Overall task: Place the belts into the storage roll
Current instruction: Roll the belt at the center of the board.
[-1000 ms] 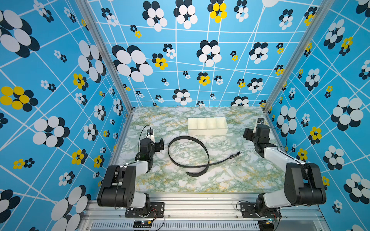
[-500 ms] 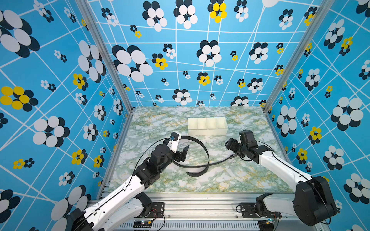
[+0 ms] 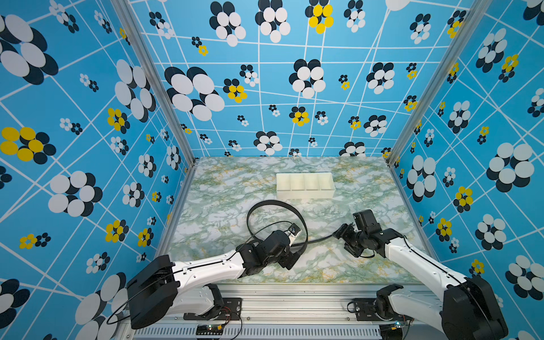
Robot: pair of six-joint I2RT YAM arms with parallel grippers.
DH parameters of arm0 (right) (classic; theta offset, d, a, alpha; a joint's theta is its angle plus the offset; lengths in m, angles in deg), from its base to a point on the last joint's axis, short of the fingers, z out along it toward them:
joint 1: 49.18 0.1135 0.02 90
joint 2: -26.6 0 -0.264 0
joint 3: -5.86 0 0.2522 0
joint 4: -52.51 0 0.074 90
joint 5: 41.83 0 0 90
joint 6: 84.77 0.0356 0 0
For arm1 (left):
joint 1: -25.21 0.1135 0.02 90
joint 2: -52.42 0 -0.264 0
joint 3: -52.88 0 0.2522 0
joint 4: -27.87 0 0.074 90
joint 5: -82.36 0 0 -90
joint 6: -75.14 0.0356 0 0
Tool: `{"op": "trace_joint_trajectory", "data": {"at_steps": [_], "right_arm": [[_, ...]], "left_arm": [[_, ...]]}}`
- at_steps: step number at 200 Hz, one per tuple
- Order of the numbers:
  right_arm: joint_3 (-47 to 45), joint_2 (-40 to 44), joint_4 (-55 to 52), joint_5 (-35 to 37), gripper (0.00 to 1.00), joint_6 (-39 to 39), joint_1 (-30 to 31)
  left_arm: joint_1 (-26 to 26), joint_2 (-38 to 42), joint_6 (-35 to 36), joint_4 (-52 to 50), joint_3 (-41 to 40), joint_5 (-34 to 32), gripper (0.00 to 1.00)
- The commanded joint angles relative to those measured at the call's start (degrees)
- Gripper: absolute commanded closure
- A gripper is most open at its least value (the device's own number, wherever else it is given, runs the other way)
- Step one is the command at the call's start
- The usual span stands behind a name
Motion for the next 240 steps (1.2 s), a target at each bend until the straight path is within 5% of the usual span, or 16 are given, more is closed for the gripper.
{"op": "trace_joint_trajectory", "data": {"at_steps": [1, 53, 86, 110, 141, 179, 240], "right_arm": [[-0.47, -0.34, -0.7, -0.35, 0.22, 2.04, 0.59], [-0.16, -5.87, 2.56, 0.61, 0.22, 1.02, 0.57], [0.84, -9.51, 4.09, -0.28, 0.22, -0.24, 0.5], [1.78, -9.82, 3.44, 1.28, 0.23, -1.63, 0.54], [3.28, -9.37, 0.8, 5.59, 0.24, -4.04, 0.48], [3.41, -6.46, -0.9, 8.6, 0.25, -5.39, 0.5], [3.19, -3.19, -3.47, 6.74, 0.25, -5.43, 0.55]], "left_arm": [[1.52, -3.39, 0.28, 6.19, 2.9, 4.93, 0.17], [1.39, -15.47, -2.41, 4.13, 11.9, 10.03, 0.25], [1.39, -18.21, -4.01, 0.8, 14.2, 7.26, 0.41], [1.3, -19.43, -4.29, -1.63, 15.55, 6.95, 0.41], [1.3, -21.23, -4.2, -3.75, 17.36, 8.57, 0.61], [1.46, -23.72, -3.87, -7.7, 20.3, 7.74, 0.67], [1.09, -23.28, -3.33, -14.7, 25.62, 8.43, 0.97]]}}
